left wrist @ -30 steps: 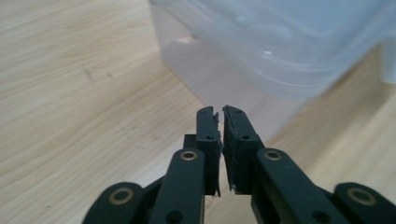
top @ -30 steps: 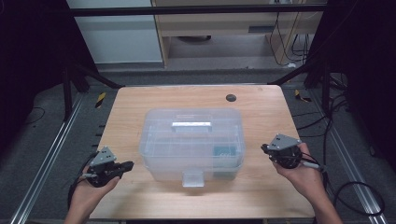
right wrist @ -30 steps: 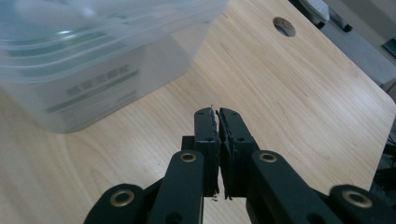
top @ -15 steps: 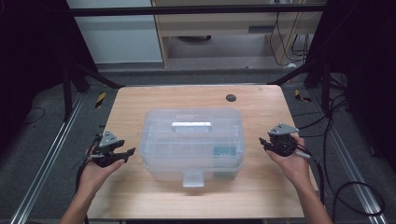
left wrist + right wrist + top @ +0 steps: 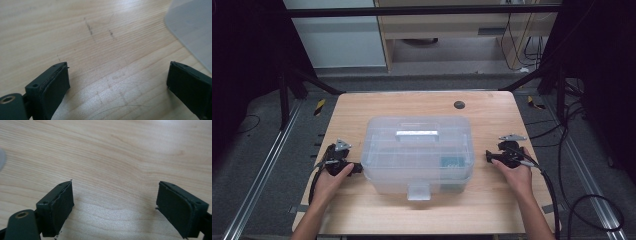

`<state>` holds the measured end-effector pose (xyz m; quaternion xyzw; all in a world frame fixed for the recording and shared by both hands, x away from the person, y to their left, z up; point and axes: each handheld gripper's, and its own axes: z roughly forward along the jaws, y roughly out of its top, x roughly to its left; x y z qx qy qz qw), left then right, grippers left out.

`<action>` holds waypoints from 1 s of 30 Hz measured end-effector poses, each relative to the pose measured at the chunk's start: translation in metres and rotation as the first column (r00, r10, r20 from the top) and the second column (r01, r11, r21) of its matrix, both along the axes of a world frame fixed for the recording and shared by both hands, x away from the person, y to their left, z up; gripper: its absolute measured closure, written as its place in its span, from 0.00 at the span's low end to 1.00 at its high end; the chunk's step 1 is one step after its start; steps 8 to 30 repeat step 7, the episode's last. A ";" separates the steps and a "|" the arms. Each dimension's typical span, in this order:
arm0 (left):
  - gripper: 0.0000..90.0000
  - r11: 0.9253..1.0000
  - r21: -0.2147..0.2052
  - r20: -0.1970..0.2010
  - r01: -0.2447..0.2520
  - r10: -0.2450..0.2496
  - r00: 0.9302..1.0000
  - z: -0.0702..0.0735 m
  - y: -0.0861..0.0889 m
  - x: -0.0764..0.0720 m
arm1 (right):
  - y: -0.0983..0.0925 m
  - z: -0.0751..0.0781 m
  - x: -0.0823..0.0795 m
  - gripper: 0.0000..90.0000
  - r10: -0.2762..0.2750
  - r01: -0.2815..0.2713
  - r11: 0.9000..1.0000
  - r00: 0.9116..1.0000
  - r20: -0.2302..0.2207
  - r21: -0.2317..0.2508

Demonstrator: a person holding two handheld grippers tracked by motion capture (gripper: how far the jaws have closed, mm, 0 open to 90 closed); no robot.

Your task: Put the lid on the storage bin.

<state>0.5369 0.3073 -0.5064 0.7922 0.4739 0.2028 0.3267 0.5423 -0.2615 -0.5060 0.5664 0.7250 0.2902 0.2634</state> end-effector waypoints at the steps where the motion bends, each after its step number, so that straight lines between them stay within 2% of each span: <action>1: 0.01 1.000 -0.004 0.010 0.006 -0.006 1.000 -0.001 0.000 0.000 | 0.000 -0.001 0.001 0.13 -0.003 0.003 1.000 1.000 0.004 0.016; 2: 0.00 1.000 -0.002 0.010 0.006 -0.006 1.000 -0.001 0.000 0.000 | -0.002 -0.005 0.001 0.09 -0.021 0.020 0.998 1.000 0.012 0.061; 5: 0.00 1.000 0.002 0.010 0.005 -0.005 1.000 -0.001 0.000 0.000 | -0.002 -0.005 0.002 0.07 -0.025 0.025 0.998 1.000 0.008 0.057; 7: 0.00 1.000 0.007 0.010 0.001 -0.001 1.000 -0.001 0.000 -0.001 | -0.002 -0.006 0.003 0.02 -0.035 0.035 0.998 0.999 0.000 0.055; 30: 0.00 1.000 0.007 0.010 0.001 -0.001 1.000 -0.001 0.000 -0.001 | -0.002 -0.006 0.003 0.02 -0.035 0.035 0.998 0.999 0.000 0.055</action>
